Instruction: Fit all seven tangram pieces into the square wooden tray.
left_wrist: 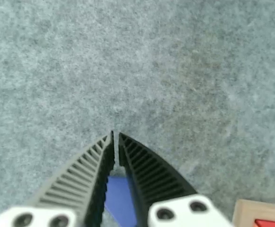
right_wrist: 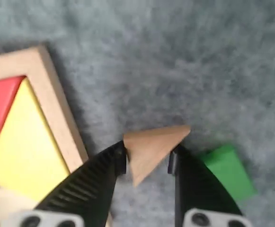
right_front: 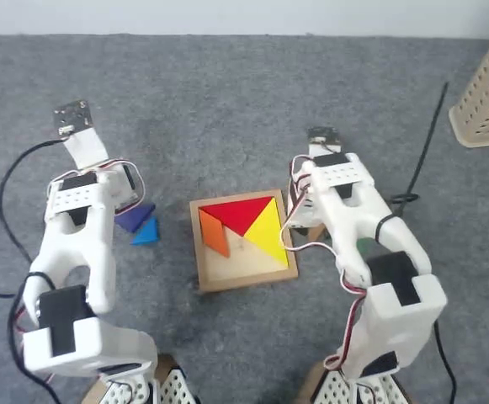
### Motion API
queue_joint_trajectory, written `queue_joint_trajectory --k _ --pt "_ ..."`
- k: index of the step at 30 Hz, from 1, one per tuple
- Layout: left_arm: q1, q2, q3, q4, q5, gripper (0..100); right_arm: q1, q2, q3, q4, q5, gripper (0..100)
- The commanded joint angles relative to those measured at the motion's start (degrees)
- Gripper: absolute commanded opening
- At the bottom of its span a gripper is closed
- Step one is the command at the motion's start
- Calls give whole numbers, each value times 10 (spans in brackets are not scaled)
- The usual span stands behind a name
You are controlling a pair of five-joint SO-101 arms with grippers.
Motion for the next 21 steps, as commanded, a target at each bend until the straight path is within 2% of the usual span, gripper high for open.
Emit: queue_joint_trajectory --k 1,7,11,21 --pt "3 -24 -16 -11 3 12 36 2 -11 7 14 180" --pt "3 -24 -16 -11 3 12 42 4 -30 9 17 180" --pt "3 -24 -16 -11 3 12 47 3 -43 7 51 180" --pt "3 -24 -18 -11 3 12 33 -1 -40 23 50 180"
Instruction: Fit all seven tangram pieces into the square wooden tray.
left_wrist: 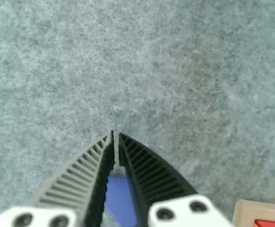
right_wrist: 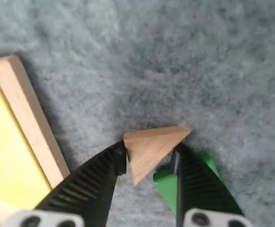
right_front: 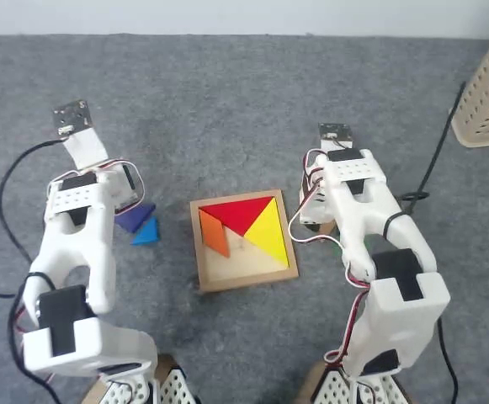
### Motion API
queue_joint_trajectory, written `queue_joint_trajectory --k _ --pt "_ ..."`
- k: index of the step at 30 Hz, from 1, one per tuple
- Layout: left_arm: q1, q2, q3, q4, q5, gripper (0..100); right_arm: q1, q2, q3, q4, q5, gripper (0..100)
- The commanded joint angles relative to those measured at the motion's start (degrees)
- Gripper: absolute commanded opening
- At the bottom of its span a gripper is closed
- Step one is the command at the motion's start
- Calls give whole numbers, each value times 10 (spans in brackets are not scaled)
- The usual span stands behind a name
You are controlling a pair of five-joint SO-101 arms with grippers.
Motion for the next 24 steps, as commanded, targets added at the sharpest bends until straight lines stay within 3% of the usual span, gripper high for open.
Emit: queue_joint_trajectory --k 1,10,19,24 --pt "3 -24 -18 -11 3 12 7 -7 -22 11 6 180" --pt "3 -24 -18 -11 3 12 7 -99 62 -65 -3 184" --pt "4 -24 -18 -11 3 12 -53 -111 67 -102 -164 217" --pt "4 -24 -18 -11 3 12 -46 -110 68 -105 -171 249"
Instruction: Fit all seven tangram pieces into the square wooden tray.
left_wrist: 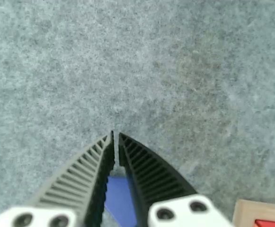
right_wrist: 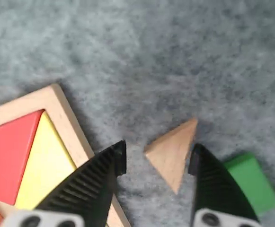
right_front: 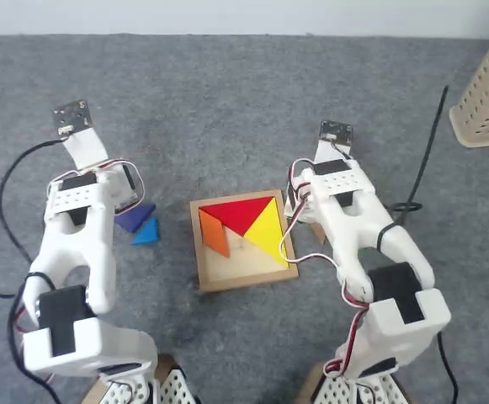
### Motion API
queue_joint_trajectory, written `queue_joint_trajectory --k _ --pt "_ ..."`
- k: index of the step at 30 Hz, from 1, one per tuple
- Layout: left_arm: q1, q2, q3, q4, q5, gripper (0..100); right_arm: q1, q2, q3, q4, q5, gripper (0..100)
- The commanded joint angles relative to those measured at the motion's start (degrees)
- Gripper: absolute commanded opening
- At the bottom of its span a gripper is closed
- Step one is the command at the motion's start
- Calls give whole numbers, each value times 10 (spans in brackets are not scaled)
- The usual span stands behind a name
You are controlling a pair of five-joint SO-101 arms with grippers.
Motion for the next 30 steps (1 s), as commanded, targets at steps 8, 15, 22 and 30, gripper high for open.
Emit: queue_joint_trajectory --k 8,15,22,30 --pt "4 -24 -17 -11 3 12 16 25 -37 -1 -11 213" --pt "4 -24 -17 -11 3 12 29 48 -62 22 -11 158" --pt "4 -24 -17 -11 3 12 32 47 -61 22 65 80" --pt "4 -24 -17 -11 3 12 30 37 -71 24 150 76"
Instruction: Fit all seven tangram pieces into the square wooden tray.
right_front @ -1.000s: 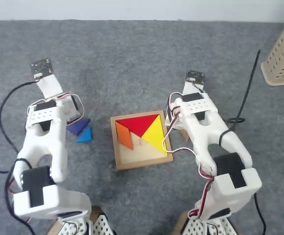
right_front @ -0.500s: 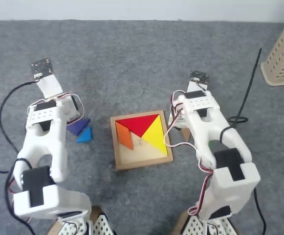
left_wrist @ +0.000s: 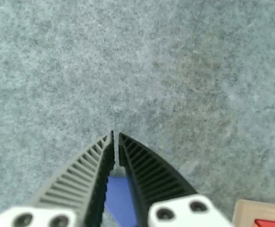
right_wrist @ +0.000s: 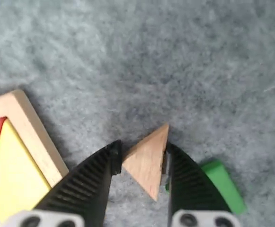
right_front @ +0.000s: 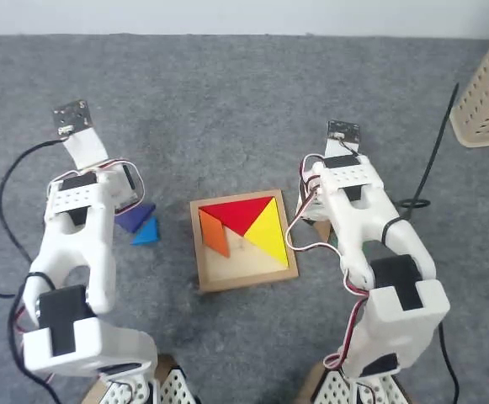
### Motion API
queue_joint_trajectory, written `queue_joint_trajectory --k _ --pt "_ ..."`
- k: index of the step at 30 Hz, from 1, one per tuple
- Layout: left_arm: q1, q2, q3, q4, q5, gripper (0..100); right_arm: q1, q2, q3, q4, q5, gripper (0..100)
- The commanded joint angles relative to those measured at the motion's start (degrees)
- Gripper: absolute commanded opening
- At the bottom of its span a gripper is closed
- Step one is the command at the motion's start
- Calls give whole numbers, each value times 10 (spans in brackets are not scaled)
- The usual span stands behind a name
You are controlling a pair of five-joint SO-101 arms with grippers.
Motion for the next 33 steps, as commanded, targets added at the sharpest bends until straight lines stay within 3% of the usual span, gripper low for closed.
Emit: queue_joint_trajectory --k 1,8,14,28,33 --pt "4 -24 -17 -11 3 12 -3 -15 -43 13 115 76" --pt "4 -24 -18 -11 3 12 -21 -107 -56 43 266 76" --pt "4 -24 -17 -11 3 12 -83 -146 -55 71 373 76" --pt "4 -24 -18 -11 3 12 -272 -145 -55 90 714 76" --pt "4 -24 -19 -11 3 12 -288 -145 -56 85 837 76"
